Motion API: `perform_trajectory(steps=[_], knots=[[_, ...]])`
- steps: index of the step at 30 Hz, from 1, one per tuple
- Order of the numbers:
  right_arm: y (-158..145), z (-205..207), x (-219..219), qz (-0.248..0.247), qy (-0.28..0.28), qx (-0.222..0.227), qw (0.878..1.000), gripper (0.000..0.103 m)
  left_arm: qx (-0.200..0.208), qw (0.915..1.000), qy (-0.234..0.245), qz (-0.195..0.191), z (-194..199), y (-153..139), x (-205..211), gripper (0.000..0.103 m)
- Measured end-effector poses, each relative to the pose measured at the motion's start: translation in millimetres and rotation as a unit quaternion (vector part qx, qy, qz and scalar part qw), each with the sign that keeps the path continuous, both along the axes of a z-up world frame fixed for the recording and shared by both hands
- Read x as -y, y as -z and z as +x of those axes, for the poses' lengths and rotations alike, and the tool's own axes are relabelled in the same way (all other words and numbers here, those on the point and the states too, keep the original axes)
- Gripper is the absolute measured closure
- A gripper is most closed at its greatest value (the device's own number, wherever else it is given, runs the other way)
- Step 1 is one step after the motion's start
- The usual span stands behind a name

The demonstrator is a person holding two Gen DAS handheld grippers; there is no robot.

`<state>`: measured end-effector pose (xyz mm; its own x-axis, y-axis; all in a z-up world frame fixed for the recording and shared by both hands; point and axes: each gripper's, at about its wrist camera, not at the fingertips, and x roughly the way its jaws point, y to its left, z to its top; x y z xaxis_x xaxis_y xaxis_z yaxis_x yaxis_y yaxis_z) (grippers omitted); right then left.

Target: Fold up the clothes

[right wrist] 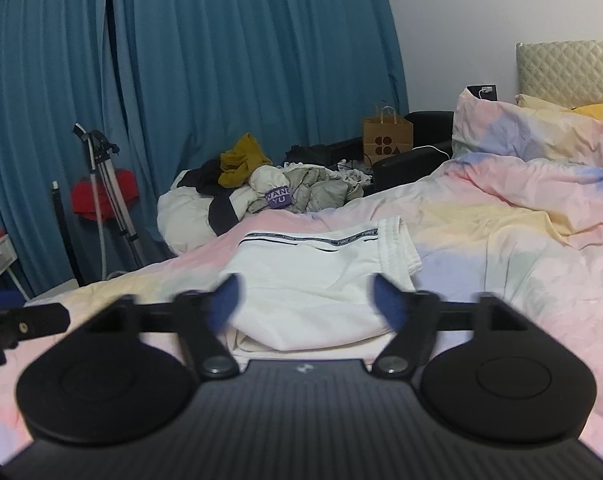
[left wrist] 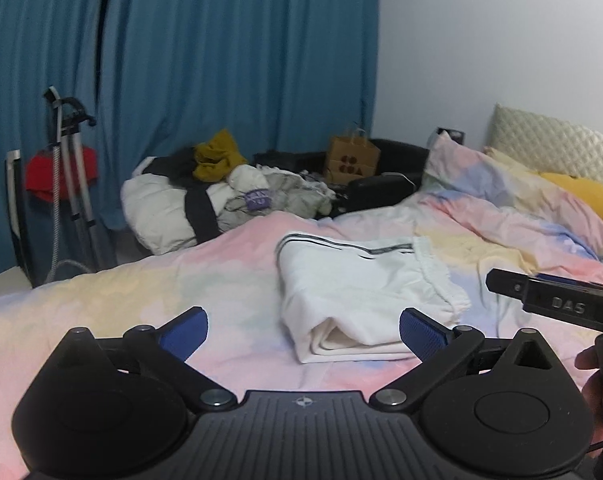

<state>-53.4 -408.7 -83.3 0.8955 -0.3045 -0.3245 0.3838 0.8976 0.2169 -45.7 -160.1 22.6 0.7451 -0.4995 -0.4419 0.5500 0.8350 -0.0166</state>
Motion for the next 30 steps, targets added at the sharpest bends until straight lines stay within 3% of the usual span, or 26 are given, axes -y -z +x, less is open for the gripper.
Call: perform_trajectory(steps=[3,11,30], knots=[[10,4,-5,-0.003,-0.003,0.006,1.000,0.014,-0.008,0.9998,-0.017,-0.005,6,13,-8,0.000],[44,31,-17,-0.037,0.010,-0.035,0.999,0.014,-0.009,0.9996,-0.028,0.000,13,25,-18,0.000],[52,38,-26,-0.050,0.025,-0.047,0.997,0.014,-0.012,0.9991,-0.040,0.008,14,27,-23,0.000]])
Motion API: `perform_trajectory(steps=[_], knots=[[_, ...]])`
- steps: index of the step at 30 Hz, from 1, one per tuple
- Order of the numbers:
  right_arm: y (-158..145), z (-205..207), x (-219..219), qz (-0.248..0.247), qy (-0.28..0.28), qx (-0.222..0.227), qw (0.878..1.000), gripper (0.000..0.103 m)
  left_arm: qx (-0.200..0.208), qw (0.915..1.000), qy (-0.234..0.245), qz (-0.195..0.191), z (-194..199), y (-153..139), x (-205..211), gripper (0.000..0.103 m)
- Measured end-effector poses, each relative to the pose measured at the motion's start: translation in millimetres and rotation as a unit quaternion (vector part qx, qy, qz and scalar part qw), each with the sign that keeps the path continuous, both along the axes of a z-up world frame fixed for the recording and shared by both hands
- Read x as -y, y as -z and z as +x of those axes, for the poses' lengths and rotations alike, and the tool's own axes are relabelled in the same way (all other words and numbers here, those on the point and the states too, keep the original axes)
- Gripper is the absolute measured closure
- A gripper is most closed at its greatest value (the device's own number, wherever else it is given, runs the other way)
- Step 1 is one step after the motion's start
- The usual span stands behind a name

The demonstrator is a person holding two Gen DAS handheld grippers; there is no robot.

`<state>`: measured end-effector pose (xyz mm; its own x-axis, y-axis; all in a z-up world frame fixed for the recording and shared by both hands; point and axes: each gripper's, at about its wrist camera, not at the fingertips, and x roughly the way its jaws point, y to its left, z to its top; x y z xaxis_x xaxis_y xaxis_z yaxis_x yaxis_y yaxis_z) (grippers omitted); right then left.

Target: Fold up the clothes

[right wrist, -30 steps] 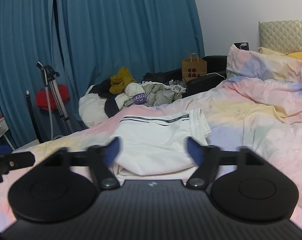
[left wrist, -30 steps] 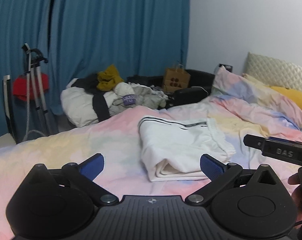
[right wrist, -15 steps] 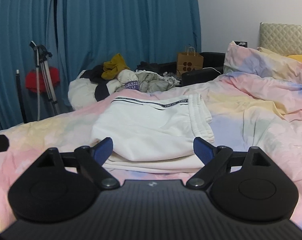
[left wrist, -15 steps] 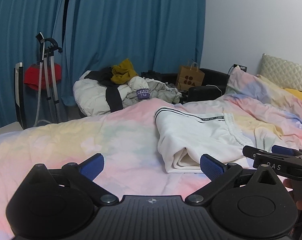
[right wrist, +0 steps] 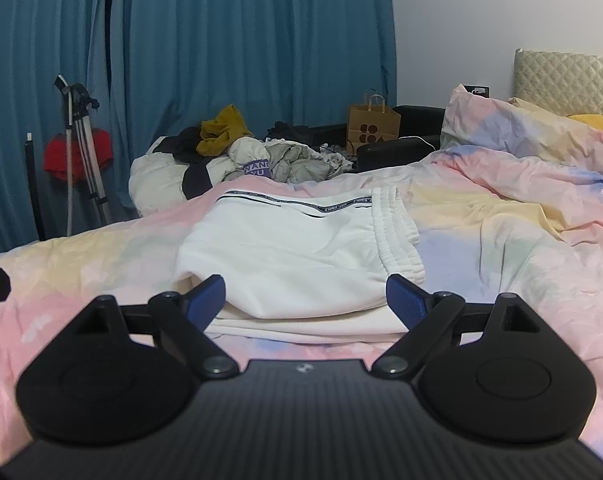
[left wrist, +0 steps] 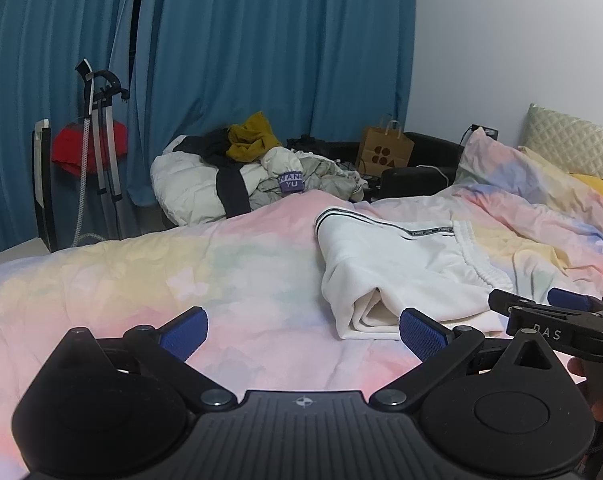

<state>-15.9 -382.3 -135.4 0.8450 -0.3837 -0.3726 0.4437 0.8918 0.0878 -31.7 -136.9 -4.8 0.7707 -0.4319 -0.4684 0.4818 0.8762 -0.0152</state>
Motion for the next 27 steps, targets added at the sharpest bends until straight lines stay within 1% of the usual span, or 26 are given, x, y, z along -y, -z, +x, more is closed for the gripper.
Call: perform_trajectory(steps=[6,13,19,27], knots=[[-0.5,-2.5,3.3,0.006,0.001,0.001,1.000,0.014,0.003,0.9999,-0.012,-0.002,-1.6,-3.9,-5.3,0.000],[0.1,-1.7,2.4,0.009,0.002,-0.001,1.000,0.014,0.011,0.9998,-0.016,0.008,-4.3,-5.4,-6.3,0.000],[0.5,-1.3,3.0,0.012,0.002,-0.001,1.000,0.014,0.005,0.9998,-0.021,0.004,-1.2,-4.9,-9.7,0.000],[0.6,-2.8,5.0,0.016,0.001,0.000,1.000,0.014,0.007,0.9996,-0.023,0.014,-1.7,-2.4,-6.7,0.000]])
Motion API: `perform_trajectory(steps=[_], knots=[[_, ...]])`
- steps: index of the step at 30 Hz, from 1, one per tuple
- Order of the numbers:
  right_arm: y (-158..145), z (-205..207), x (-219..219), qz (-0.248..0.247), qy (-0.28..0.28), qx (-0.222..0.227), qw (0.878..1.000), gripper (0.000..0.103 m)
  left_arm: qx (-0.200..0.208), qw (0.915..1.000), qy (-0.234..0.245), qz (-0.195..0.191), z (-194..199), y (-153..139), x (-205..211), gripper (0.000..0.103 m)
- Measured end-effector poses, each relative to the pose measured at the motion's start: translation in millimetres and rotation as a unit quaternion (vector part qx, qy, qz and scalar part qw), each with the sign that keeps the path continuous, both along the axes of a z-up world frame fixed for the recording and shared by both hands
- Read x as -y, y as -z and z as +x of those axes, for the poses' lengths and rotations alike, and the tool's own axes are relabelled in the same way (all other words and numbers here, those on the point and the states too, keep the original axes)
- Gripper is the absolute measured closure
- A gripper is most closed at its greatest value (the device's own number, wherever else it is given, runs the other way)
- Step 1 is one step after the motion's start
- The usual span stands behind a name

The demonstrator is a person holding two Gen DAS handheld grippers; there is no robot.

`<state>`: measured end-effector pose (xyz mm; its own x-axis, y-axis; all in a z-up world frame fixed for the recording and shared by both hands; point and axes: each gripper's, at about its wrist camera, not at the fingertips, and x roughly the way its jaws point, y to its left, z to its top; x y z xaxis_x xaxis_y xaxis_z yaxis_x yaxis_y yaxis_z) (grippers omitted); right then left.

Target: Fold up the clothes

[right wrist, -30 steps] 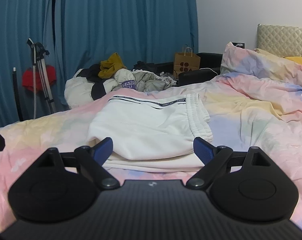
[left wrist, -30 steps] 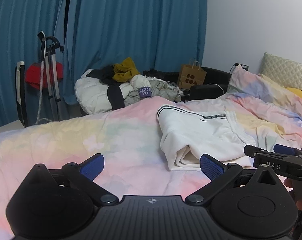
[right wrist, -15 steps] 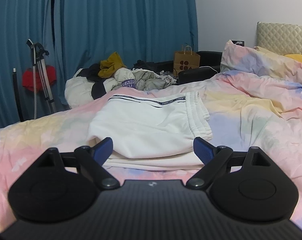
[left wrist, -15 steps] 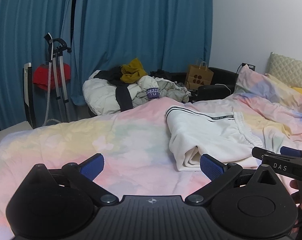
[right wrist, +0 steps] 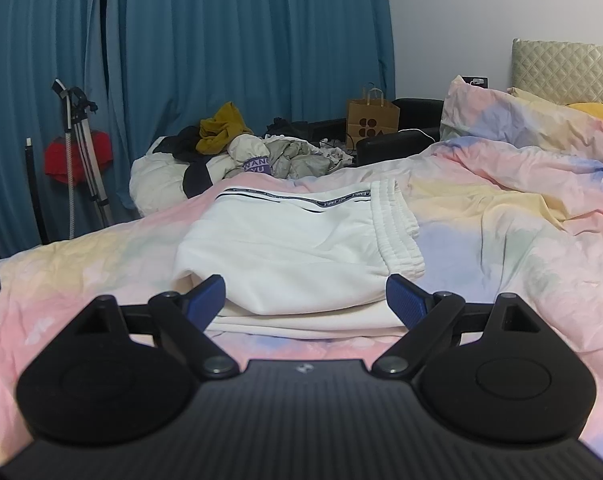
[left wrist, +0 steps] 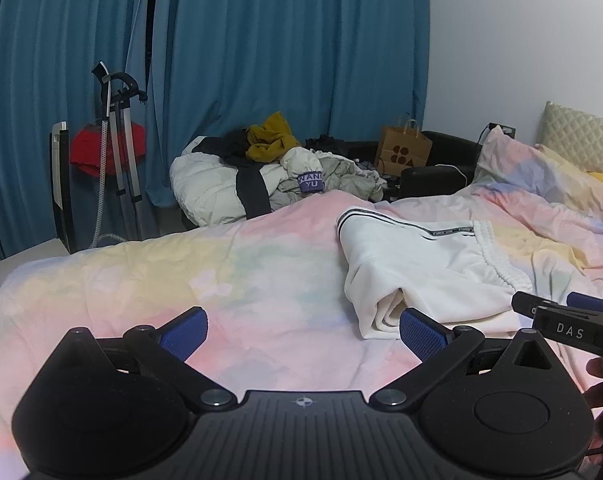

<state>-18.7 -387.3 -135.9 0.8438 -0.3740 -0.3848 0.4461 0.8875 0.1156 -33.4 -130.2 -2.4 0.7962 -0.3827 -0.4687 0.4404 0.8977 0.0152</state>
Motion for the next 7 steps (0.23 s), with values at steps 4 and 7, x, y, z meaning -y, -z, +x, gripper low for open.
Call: perform_trajectory(steps=[4,7], knots=[[-0.2,0.0,1.4,0.001,-0.001,0.001,1.000,0.014,0.004,1.0000,0.001,0.004,-1.8,1.6,1.8,0.000],[-0.5,-0.2,1.3,0.001,-0.002,0.001,1.000,0.014,0.005,1.0000,0.002,0.006,-2.9,2.2,2.7,0.000]])
